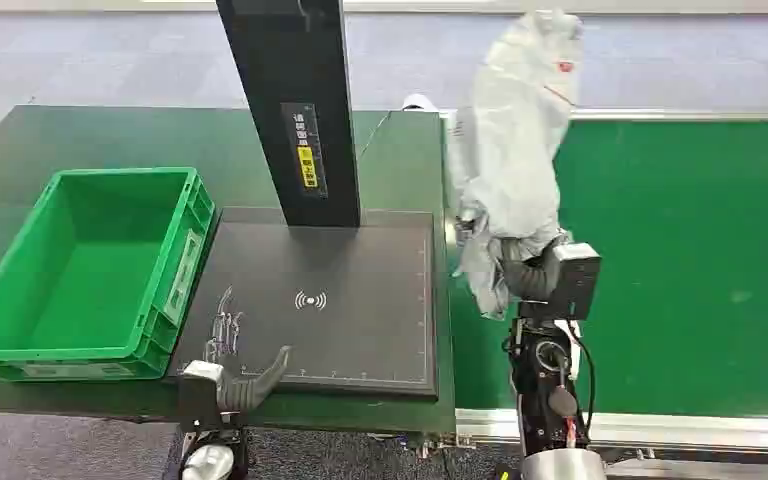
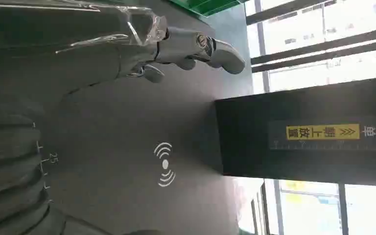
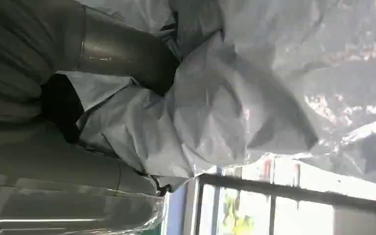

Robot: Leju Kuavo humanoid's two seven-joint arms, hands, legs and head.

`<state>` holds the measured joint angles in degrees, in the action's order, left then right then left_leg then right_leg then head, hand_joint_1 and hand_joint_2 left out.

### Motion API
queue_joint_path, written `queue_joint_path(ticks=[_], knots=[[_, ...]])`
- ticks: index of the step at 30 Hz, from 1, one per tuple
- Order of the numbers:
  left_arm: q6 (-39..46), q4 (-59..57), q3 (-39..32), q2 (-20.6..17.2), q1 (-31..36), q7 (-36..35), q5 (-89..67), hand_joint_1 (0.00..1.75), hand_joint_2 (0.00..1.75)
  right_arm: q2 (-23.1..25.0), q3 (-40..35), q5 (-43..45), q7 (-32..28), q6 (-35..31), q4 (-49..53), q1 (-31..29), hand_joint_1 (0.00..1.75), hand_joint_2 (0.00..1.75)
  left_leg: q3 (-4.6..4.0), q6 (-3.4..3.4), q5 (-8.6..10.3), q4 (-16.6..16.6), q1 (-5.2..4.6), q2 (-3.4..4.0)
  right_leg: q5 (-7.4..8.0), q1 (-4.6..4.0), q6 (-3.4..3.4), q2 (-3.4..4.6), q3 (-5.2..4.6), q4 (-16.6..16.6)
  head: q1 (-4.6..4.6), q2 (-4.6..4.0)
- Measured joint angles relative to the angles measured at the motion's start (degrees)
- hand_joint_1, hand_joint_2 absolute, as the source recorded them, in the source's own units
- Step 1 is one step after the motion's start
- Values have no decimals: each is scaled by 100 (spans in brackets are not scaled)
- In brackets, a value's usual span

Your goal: Moved the parcel from conveyor to table for the left to box.

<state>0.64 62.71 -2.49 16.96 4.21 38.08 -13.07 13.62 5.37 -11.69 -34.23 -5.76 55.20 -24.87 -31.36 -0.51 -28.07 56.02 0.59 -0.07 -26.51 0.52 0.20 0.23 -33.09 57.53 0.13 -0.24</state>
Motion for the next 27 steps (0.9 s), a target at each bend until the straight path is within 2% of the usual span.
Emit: queue_joint_path(ticks=[4, 9, 15, 20, 21, 22, 27], knots=[[-50, -50, 7, 2, 69, 2, -11, 0, 175, 195, -710, -435, 61, 357, -637, -126, 175, 175, 1, 0, 0, -1, 0, 15, 2, 0, -3, 13, -2, 2, 0, 0], [-74, -249, 68, 0, 234, 57, -18, 0, 175, 490, -1720, -765, 199, 1131, -1724, -391, 175, 175, -1, -1, 0, 0, 2, 4, 2, -2, -3, 4, -4, 2, 0, 0], [-74, -402, 85, -4, 295, 70, -15, 0, 175, 529, -2168, -770, 328, 1346, -2322, -677, 175, 175, -2, 0, 0, 1, -1, 5, 2, 1, -2, 5, -3, 2, 0, 0], [-42, -420, 87, -4, 292, 61, 9, 0, 175, 536, -2431, -883, 968, 1652, -2754, -805, 175, 175, -2, 0, 0, 1, 0, 4, 2, 0, -2, 4, -2, 1, 0, 0], [-37, -413, 87, -4, 286, 41, 15, 0, 175, 536, -2499, -942, 1070, 1588, -2837, -804, 134, 175, -2, 0, 0, 1, 0, 4, 2, 0, -2, 4, -3, 1, 0, 0], [-13, -393, 90, -4, 273, 17, 24, 0, 175, 536, -2568, -990, 1152, 1503, -2912, -803, 0, 175, -1, 0, 0, 1, 1, 4, 2, -1, -2, 4, -3, 1, 0, 0], [59, -306, 90, -11, 251, -83, 79, 0, 175, 531, -2729, -999, 1272, 1069, -3098, -789, 0, 175, 1, 0, 0, 0, 1, 4, 1, -1, -2, 4, -2, 1, 0, 0]])
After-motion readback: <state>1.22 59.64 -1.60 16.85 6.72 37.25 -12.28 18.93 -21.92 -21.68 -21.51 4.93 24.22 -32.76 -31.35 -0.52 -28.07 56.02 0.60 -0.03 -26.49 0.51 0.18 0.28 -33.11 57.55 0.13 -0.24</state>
